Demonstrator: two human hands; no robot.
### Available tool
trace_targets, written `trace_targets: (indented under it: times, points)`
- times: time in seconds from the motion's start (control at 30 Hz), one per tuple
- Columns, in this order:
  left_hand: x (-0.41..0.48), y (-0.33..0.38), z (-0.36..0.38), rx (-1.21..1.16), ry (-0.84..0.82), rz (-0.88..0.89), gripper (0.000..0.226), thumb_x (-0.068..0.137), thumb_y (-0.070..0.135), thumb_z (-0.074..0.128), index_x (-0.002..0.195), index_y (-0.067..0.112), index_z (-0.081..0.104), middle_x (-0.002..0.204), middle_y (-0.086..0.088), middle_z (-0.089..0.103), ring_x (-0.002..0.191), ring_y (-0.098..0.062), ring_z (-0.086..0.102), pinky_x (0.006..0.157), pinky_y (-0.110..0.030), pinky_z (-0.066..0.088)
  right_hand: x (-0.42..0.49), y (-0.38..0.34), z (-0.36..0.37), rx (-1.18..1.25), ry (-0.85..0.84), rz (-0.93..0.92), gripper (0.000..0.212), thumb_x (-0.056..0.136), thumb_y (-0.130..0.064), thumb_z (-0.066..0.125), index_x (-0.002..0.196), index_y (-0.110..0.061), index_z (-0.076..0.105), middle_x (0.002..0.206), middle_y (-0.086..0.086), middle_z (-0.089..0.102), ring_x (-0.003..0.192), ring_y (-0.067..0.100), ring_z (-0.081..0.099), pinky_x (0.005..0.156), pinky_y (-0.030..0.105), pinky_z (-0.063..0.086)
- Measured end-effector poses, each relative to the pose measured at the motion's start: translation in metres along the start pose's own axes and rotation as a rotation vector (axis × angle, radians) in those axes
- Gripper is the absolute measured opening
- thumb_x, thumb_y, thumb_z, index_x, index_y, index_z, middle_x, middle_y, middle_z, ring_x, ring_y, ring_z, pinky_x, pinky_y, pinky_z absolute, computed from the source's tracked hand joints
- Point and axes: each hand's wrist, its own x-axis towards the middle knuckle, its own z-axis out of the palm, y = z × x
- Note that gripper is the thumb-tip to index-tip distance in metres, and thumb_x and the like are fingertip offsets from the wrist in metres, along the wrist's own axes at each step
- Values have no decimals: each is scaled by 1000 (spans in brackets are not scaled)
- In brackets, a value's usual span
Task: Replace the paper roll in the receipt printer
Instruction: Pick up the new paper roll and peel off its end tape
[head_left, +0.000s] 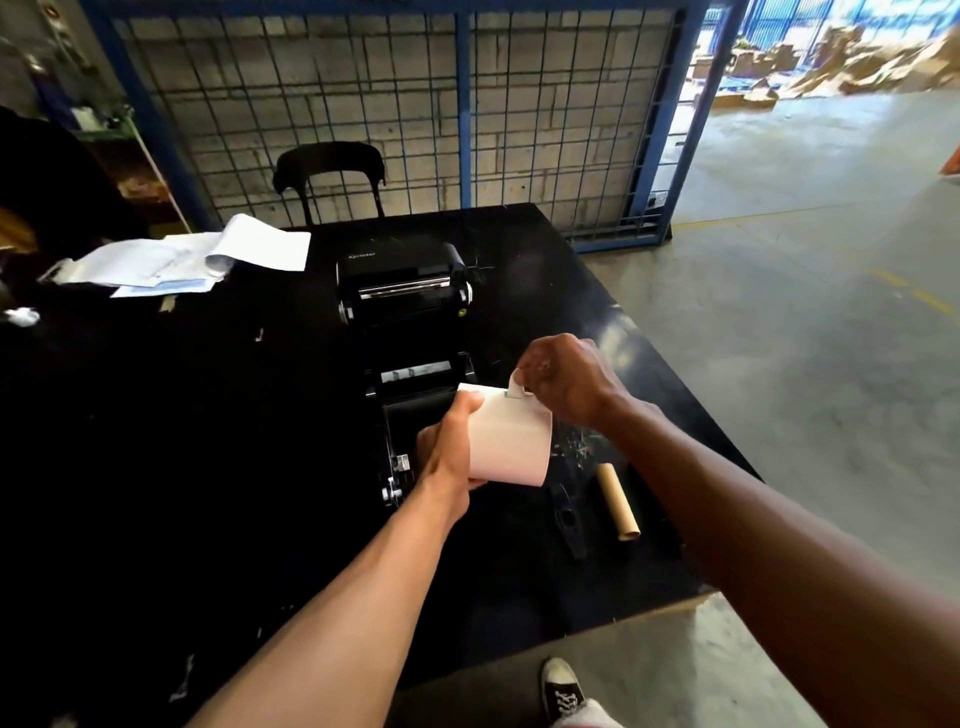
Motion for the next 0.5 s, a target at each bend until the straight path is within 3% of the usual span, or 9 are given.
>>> trace_targets:
  times: [0.27,0.4,0.5]
  points:
    - [29,1,49,7,-26,-23,35,75,43,69,89,11,69,95,-16,72,85,-31,71,77,-53,58,46,54,-23,-49,85,114,12,94,-17,64,90,-16,76,96,13,75,86,33,69,79,46,59]
    - [46,3,75,-2,-1,-38,34,74,45,68,85,13,69,92,-14,73,83,-29,71,72,-46,59,69,88,-37,-64,82,166,19,93,-21,65,77,-12,71,89,14,68,84,41,67,77,49,58]
    - [59,0,90,-6,21,-50,37,71,48,68,85,14,68,92,-13,73,84,-30,72,71,-48,59,83,114,-37,-88,24,212,21,94,-25,64,88,-8,75,91,14,70,82,39,65,73,43,55]
